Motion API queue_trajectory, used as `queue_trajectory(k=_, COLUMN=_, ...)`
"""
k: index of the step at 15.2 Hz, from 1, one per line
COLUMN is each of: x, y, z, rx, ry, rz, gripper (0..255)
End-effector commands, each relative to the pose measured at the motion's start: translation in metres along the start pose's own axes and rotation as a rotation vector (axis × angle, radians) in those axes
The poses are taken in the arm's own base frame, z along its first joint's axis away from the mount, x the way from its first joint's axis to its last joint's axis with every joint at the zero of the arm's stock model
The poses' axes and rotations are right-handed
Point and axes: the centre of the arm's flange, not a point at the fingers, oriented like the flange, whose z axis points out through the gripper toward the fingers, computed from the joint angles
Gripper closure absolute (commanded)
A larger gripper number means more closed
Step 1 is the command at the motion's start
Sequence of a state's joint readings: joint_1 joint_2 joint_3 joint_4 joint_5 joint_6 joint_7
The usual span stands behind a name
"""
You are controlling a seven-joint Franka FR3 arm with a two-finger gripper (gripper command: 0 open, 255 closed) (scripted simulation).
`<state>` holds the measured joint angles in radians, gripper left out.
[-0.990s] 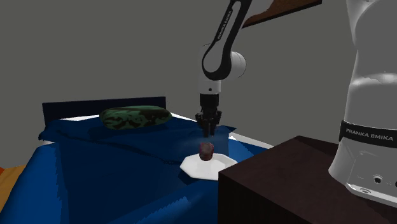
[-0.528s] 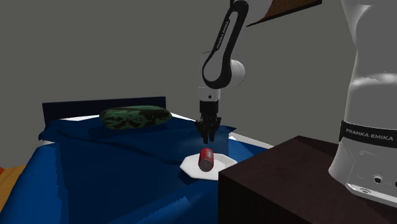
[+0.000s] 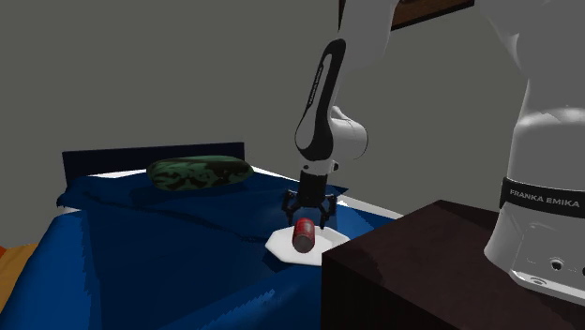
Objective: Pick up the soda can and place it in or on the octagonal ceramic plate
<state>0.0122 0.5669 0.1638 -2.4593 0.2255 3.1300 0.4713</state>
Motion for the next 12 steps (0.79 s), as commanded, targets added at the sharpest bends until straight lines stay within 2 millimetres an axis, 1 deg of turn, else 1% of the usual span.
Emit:
queue_trajectory(k=1, x=0.000, y=0.000, z=0.010, rx=0.002, ry=0.002, rz=0.013, gripper=0)
queue_trajectory(k=4, x=0.000, y=0.000, z=0.024, rx=0.002, ry=0.002, rz=0.013, gripper=0)
queue_trajectory(k=12, x=0.000, y=0.000, z=0.023, rx=0.002, ry=0.002, rz=0.013, gripper=0)
